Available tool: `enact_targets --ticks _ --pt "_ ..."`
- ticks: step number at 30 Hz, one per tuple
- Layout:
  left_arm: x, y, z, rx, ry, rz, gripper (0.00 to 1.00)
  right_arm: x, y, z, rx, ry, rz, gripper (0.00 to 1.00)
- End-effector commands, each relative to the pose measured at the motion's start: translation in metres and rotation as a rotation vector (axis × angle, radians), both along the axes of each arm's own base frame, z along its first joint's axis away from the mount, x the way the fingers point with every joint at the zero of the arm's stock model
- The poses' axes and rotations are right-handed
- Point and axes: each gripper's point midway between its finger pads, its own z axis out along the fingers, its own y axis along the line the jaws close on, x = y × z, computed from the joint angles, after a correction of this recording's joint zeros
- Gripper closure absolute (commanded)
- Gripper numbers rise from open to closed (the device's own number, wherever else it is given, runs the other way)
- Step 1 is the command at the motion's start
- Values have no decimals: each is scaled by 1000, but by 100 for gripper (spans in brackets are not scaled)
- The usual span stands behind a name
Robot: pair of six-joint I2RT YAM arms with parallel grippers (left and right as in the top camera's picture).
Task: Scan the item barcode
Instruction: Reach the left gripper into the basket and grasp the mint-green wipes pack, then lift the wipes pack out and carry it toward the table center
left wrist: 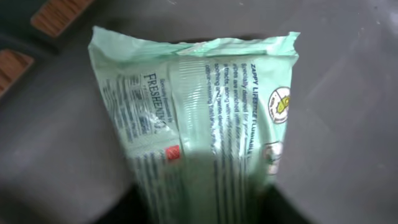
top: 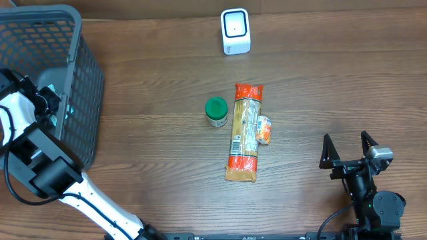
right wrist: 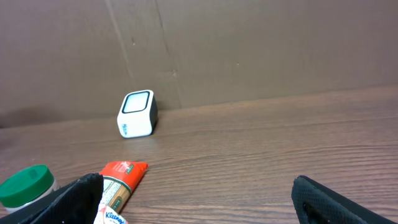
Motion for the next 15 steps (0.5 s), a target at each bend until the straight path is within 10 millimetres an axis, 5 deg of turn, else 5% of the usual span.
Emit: enact_targets --ticks 1,3,6,15 --pt "-7 -10 -21 -74 36 2 85 0 -4 -2 -3 -4 -19 0" --pt "-7 -9 -9 -71 32 3 91 0 -4 -2 -3 -4 -19 0" --pt "-2 -7 30 -46 -8 5 86 0 -4 -2 -3 -4 -19 0" --pt "-3 -27 244 149 -303 50 94 0 -4 -2 -3 -4 -19 0"
